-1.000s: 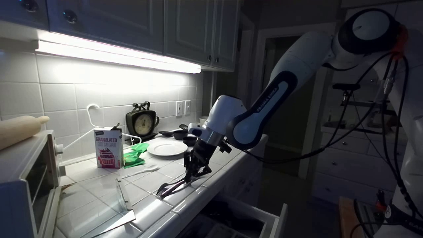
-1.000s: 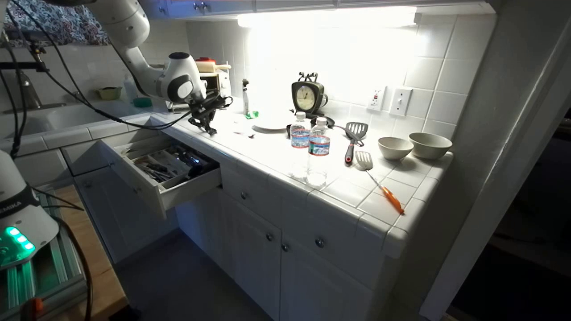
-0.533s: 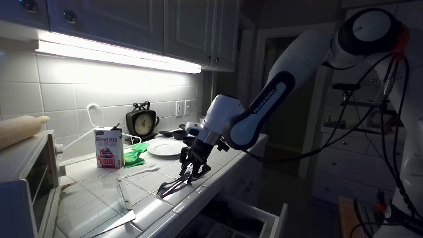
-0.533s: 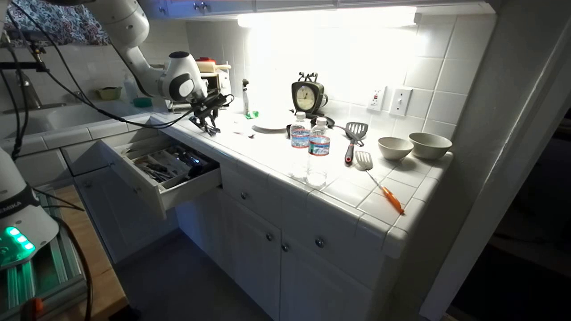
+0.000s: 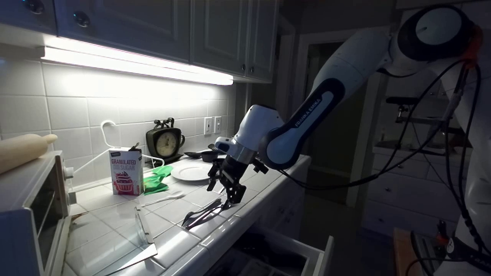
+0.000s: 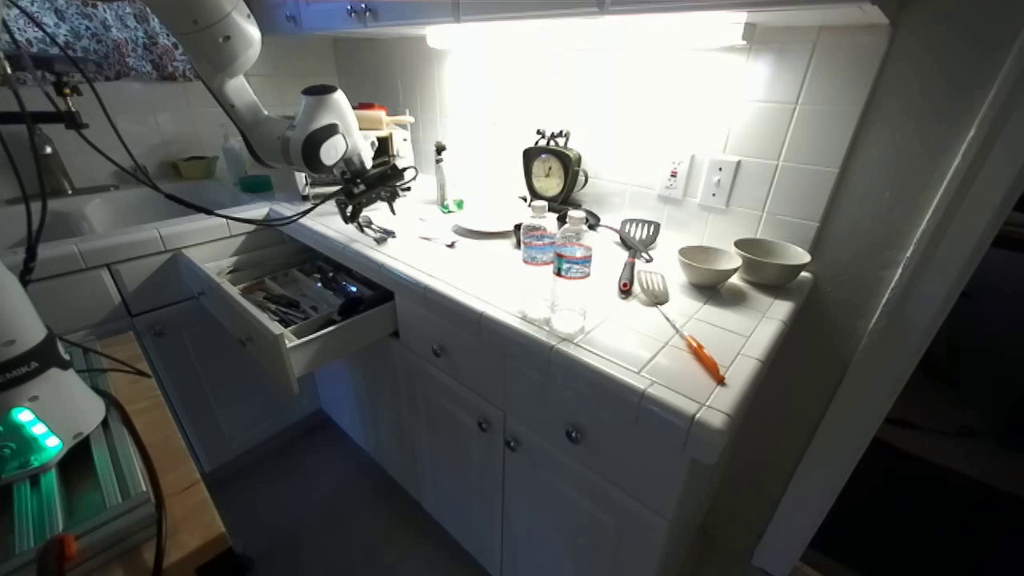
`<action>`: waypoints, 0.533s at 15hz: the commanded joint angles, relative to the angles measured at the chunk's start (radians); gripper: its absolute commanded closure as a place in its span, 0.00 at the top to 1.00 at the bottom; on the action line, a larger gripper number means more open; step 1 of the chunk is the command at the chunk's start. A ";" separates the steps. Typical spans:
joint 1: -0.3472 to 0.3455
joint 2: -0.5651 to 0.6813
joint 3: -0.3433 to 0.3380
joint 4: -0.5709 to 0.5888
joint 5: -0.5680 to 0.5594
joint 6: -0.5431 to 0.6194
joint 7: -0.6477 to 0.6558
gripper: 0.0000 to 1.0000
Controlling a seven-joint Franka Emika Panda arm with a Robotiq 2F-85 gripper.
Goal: Move the forks closer to each other
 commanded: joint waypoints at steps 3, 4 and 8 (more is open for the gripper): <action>0.183 -0.113 -0.193 -0.002 -0.039 -0.122 0.370 1.00; 0.212 -0.124 -0.220 0.007 -0.056 -0.154 0.450 1.00; 0.261 -0.133 -0.235 0.058 -0.058 -0.310 0.698 1.00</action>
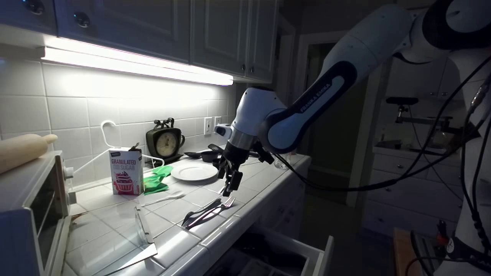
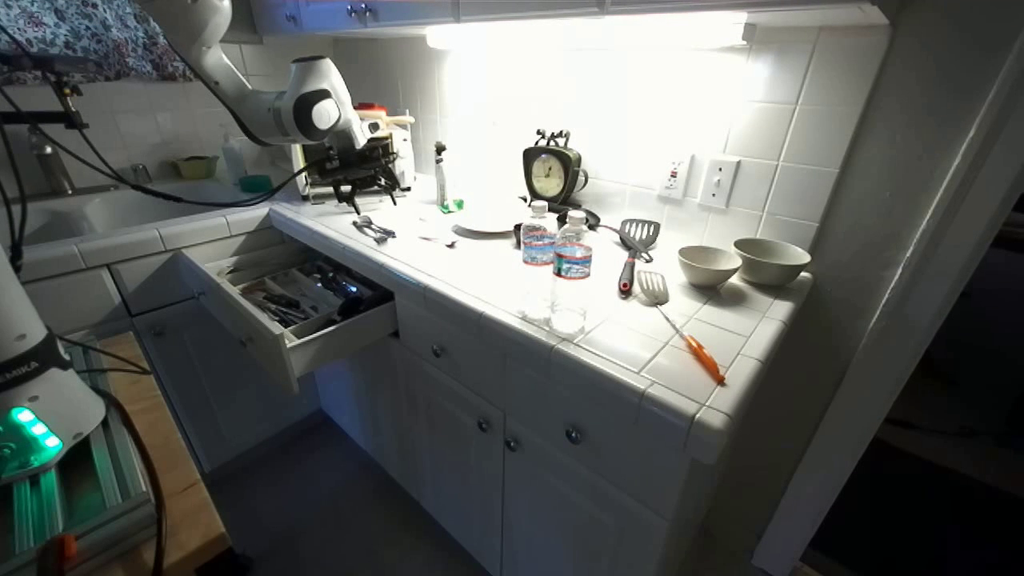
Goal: Move the forks closer to each other
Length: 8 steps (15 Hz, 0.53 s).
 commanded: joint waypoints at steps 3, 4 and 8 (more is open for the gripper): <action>0.051 -0.003 0.000 0.087 0.012 -0.229 0.316 1.00; 0.055 0.002 0.003 0.103 0.024 -0.261 0.364 1.00; 0.081 0.023 -0.007 0.154 0.028 -0.319 0.586 1.00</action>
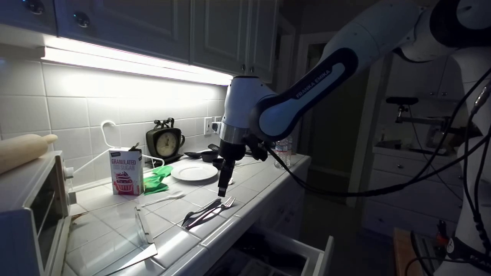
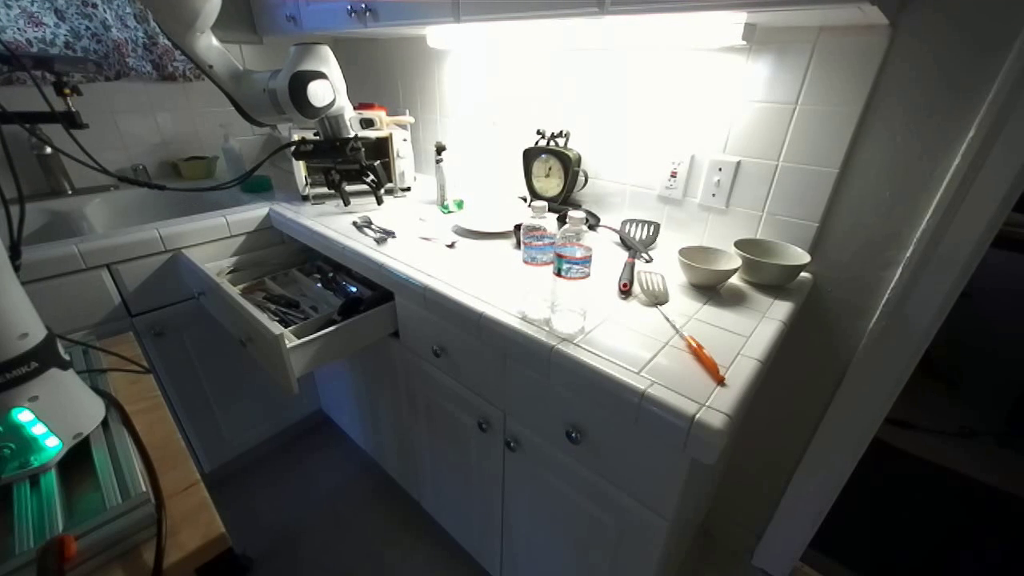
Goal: Move the forks closer to each other
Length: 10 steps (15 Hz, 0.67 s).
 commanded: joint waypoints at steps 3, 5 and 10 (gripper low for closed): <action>0.045 0.037 -0.025 0.078 0.015 -0.076 0.308 1.00; 0.053 0.042 -0.029 0.087 0.026 -0.093 0.399 1.00; 0.048 0.042 -0.021 0.073 0.042 -0.049 0.455 1.00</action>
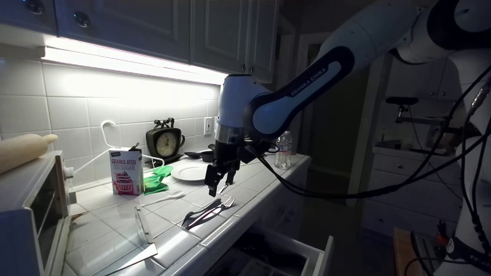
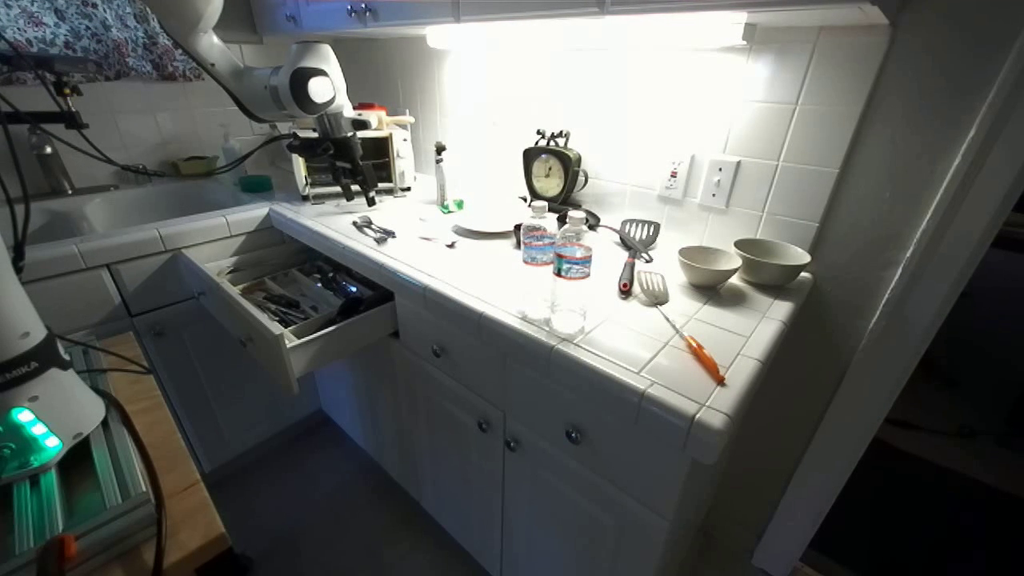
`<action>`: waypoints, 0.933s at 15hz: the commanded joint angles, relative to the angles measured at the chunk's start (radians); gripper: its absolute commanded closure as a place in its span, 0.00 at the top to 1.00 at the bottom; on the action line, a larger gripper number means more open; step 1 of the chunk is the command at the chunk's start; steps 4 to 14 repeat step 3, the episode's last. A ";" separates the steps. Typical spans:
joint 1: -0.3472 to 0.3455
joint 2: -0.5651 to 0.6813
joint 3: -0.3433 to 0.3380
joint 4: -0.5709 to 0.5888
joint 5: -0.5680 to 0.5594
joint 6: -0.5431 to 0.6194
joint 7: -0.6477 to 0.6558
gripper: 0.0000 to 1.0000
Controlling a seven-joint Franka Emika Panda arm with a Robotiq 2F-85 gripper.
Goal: Move the forks closer to each other
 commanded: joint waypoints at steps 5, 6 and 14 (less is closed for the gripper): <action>0.011 -0.001 -0.012 0.001 0.013 0.005 -0.001 1.00; 0.011 -0.001 -0.012 0.001 0.013 0.005 -0.001 1.00; 0.011 -0.001 -0.012 0.001 0.013 0.005 -0.001 1.00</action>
